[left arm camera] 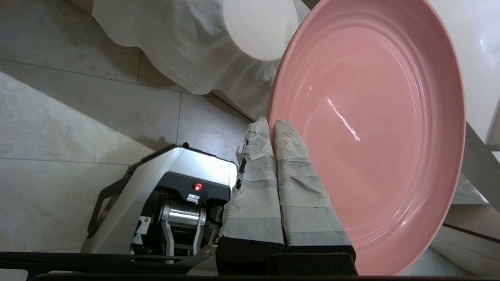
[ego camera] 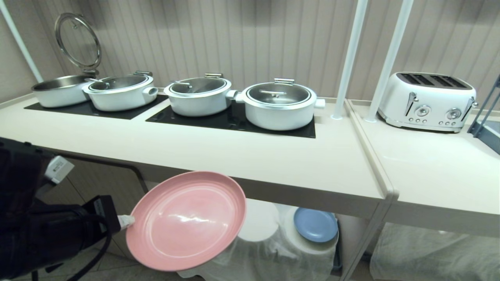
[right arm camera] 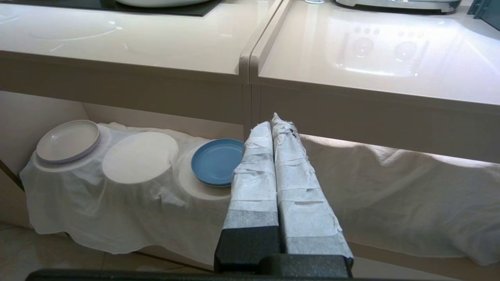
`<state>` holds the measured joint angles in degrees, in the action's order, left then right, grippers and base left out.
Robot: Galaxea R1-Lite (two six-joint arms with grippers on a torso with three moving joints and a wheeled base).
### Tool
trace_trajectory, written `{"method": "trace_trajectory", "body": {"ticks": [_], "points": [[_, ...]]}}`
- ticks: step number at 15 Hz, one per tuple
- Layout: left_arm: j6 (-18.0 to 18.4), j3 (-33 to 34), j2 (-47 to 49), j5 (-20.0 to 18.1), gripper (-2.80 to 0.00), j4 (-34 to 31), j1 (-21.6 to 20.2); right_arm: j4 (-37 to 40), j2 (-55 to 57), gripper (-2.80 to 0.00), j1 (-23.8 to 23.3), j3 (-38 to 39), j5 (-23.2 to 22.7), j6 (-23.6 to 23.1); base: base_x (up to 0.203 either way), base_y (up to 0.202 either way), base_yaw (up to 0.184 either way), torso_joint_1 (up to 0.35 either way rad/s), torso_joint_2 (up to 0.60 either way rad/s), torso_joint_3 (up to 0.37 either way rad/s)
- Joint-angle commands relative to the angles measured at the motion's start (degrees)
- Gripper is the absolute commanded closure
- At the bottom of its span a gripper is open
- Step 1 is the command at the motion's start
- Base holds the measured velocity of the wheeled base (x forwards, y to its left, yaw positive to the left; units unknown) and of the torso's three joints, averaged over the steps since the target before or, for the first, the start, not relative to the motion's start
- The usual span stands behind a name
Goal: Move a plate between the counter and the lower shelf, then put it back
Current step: Put the plate
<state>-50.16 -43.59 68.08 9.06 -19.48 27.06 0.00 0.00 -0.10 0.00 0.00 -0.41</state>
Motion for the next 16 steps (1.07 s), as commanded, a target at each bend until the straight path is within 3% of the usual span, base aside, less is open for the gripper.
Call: {"method": "trace_trajectory", "body": {"ticks": [1, 16], "points": [[-0.3, 0.0, 0.1, 0.2, 0.0, -0.1, 0.0, 0.0, 0.0, 0.0, 0.0, 0.0, 0.0, 0.0, 0.0, 0.0, 0.0, 0.0, 0.0, 0.0], [-0.5, -0.8, 0.0, 0.0, 0.0, -0.1, -0.1, 0.0, 0.0, 0.0, 0.0, 0.0, 0.0, 0.0, 0.0, 0.0, 0.0, 0.0, 0.0, 0.0]]}}
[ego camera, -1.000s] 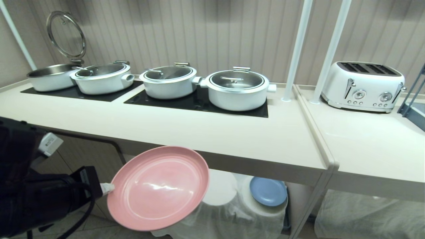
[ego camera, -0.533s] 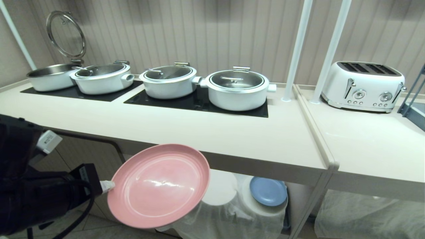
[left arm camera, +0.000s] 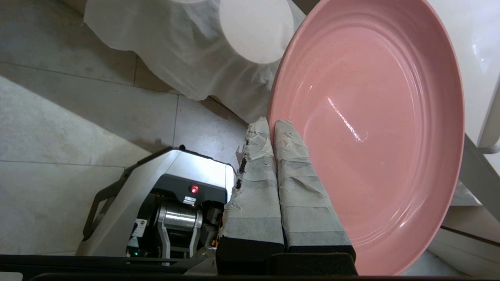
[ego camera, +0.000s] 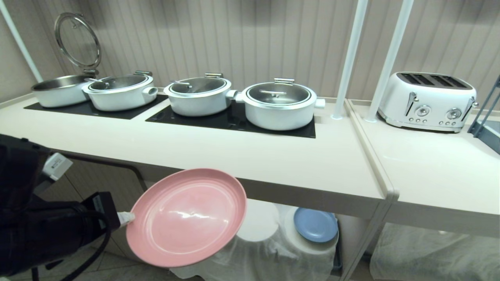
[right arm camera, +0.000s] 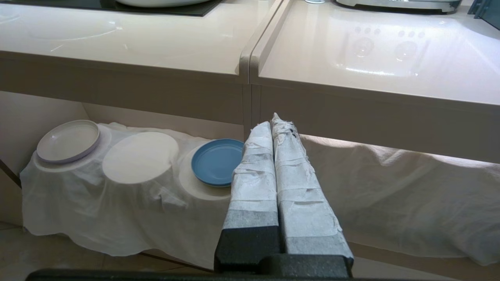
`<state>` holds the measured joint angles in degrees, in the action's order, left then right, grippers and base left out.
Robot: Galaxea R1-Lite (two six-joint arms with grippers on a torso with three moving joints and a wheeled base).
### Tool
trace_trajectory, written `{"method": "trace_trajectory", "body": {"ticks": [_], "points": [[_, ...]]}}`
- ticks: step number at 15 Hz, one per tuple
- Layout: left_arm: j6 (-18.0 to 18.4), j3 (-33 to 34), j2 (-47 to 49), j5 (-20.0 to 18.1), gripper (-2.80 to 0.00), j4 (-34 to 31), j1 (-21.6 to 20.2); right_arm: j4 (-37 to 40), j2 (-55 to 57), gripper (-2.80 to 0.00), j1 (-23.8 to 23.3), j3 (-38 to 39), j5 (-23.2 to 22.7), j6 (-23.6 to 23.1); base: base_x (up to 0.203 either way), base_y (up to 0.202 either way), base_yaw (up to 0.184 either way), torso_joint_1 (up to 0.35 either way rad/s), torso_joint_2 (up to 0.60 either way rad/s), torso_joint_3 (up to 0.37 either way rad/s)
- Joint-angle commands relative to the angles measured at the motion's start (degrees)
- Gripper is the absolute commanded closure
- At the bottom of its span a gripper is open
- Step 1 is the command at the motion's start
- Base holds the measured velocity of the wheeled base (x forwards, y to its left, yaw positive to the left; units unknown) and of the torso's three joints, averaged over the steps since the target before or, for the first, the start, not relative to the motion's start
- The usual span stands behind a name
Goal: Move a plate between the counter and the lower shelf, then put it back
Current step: Put the plate
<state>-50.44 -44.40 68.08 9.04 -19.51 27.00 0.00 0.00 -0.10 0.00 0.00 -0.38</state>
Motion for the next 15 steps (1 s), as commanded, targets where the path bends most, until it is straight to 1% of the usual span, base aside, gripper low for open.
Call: {"method": "trace_trajectory", "body": {"ticks": [1, 13, 15], "points": [[-0.3, 0.0, 0.0, 0.0, 0.0, -0.1, 0.0, 0.0, 0.0, 0.0, 0.0, 0.0, 0.0, -0.1, 0.0, 0.0, 0.0, 0.0, 0.0, 0.0], [-0.4, 0.2, 0.1, -0.1, 0.0, -0.1, 0.0, 0.0, 0.0, 0.0, 0.0, 0.0, 0.0, 0.0, 0.0, 0.0, 0.0, 0.0, 0.0, 0.0], [-0.4, 0.2, 0.1, -0.1, 0.0, -0.1, 0.0, 0.0, 0.0, 0.0, 0.0, 0.0, 0.0, 0.0, 0.007, 0.005, -0.124, 0.004, 0.0, 0.001]]}}
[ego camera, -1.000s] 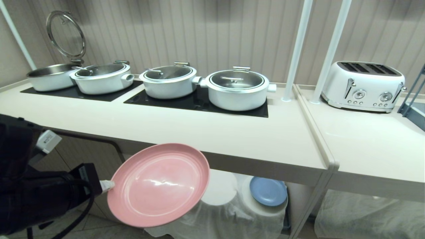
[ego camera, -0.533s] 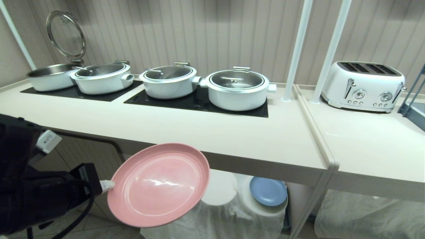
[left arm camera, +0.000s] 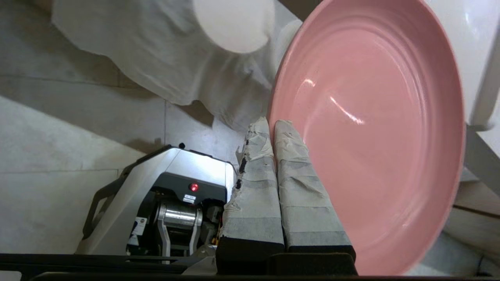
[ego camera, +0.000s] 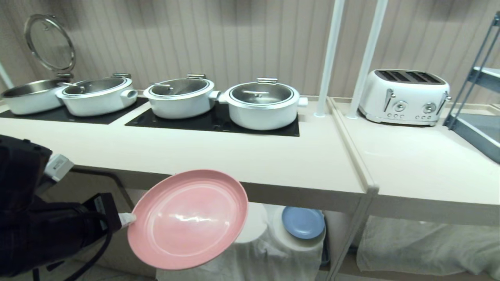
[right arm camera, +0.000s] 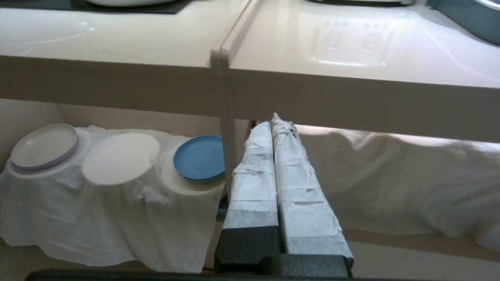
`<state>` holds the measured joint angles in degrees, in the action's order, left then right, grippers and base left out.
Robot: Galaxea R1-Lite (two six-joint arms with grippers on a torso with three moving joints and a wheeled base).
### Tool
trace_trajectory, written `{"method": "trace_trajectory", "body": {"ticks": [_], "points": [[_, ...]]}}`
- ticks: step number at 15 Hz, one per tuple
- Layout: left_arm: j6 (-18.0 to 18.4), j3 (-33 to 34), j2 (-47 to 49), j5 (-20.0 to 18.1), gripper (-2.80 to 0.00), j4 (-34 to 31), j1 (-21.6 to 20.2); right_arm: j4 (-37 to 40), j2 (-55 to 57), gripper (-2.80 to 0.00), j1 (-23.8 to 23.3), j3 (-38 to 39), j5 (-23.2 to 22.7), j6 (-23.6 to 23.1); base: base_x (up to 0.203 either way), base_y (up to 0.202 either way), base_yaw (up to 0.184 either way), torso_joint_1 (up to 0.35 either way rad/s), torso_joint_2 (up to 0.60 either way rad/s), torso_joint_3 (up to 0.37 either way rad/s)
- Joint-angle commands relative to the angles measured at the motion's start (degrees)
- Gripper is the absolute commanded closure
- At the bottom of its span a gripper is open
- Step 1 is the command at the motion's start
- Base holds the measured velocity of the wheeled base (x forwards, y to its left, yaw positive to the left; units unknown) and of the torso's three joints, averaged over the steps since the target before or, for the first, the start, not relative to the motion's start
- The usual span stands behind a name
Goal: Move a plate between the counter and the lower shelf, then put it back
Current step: Put the plate
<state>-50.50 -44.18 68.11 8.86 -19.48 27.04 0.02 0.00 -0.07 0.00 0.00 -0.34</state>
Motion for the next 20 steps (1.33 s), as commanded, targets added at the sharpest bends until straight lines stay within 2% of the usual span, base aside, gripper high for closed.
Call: {"method": "trace_trajectory", "body": {"ticks": [1, 3, 20], "points": [[-0.3, 0.0, 0.1, 0.1, 0.0, -0.1, -0.1, 0.0, 0.0, 0.0, 0.0, 0.0, 0.0, 0.0, 0.001, 0.007, -0.125, -0.002, 0.0, 0.002], [-0.3, 0.0, 0.1, 0.1, 0.0, -0.1, -0.1, 0.0, 0.0, 0.0, 0.0, 0.0, 0.0, 0.0, 0.001, 0.005, -0.1, 0.004, 0.0, 0.002], [-0.4, -0.2, 0.4, 0.3, 0.0, 0.0, -0.5, 0.0, 0.0, 0.0, 0.0, 0.0, 0.0, 0.0, 0.0, 0.0, 0.0, 0.0, 0.0, 0.0]]}}
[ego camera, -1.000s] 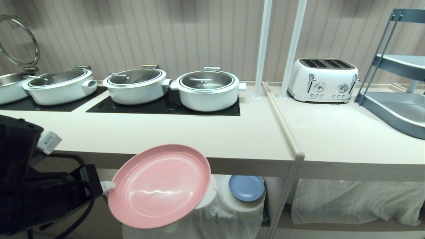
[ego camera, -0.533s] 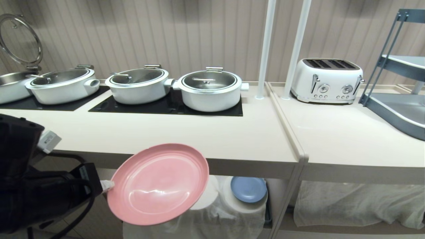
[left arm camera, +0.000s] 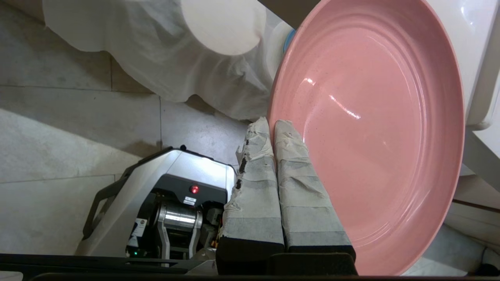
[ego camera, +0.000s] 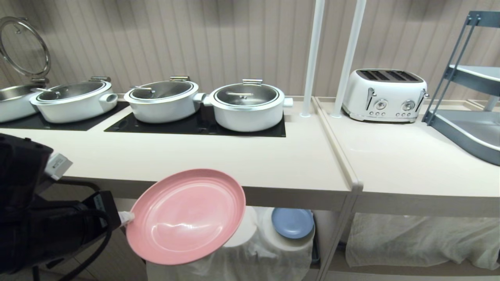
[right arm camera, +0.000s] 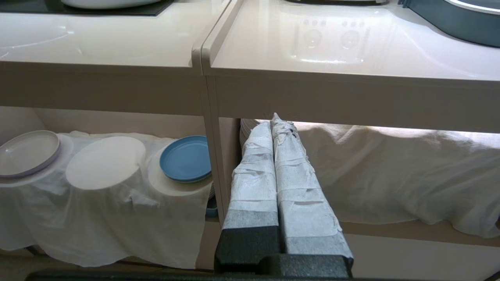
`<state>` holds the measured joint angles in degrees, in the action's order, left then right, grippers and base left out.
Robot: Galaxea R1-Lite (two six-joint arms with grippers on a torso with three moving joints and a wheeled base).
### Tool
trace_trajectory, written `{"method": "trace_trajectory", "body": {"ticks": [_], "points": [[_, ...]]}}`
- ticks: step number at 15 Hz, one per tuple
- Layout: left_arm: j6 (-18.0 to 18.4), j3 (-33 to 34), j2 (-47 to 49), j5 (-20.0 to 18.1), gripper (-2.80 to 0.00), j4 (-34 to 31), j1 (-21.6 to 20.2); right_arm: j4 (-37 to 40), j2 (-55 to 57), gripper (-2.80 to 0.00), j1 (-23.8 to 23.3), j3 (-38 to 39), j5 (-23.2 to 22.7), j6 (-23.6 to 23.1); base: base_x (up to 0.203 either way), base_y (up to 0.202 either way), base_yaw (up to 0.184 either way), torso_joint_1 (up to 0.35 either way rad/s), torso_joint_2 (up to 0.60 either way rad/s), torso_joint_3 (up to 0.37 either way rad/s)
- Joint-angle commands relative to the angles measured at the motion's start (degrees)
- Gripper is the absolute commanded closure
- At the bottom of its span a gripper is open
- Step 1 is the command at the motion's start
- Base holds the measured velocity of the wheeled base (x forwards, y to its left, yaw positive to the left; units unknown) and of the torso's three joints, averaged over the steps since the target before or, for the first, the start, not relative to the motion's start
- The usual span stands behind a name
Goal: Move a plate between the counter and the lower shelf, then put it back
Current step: Put the plate
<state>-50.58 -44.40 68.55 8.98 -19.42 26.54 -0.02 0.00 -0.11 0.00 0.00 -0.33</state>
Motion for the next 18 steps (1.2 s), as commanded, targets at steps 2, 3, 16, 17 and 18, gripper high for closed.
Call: {"method": "trace_trajectory", "body": {"ticks": [2, 3, 16, 17, 18], "points": [[-0.3, -0.6, 0.0, -0.1, 0.0, -0.1, 0.0, 0.0, 0.0, 0.0, 0.0, 0.0, 0.0, 0.0, 0.0, 0.0, 0.0, 0.0, 0.0, 0.0], [-0.3, -0.6, 0.0, -0.1, 0.0, -0.1, 0.0, 0.0, 0.0, 0.0, 0.0, 0.0, 0.0, 0.0, 0.0, 0.0, 0.0, 0.0, 0.0, 0.0], [-0.2, -0.7, 0.0, -0.2, 0.0, -0.2, 0.0, 0.0, 0.0, 0.0, 0.0, 0.0, 0.0, 0.0, 0.0, 0.0, 0.0, 0.0, 0.0, 0.0], [-0.2, -0.8, 0.0, -0.2, 0.0, -0.2, 0.0, 0.0, 0.0, 0.0, 0.0, 0.0, 0.0, 0.0, 0.0, 0.0, 0.0, 0.0, 0.0, 0.0], [-0.2, -0.8, 0.0, -0.2, 0.0, -0.2, 0.0, 0.0, 0.0, 0.0, 0.0, 0.0, 0.0, 0.0, 0.0, 0.0, 0.0, 0.0, 0.0, 0.0]]}}
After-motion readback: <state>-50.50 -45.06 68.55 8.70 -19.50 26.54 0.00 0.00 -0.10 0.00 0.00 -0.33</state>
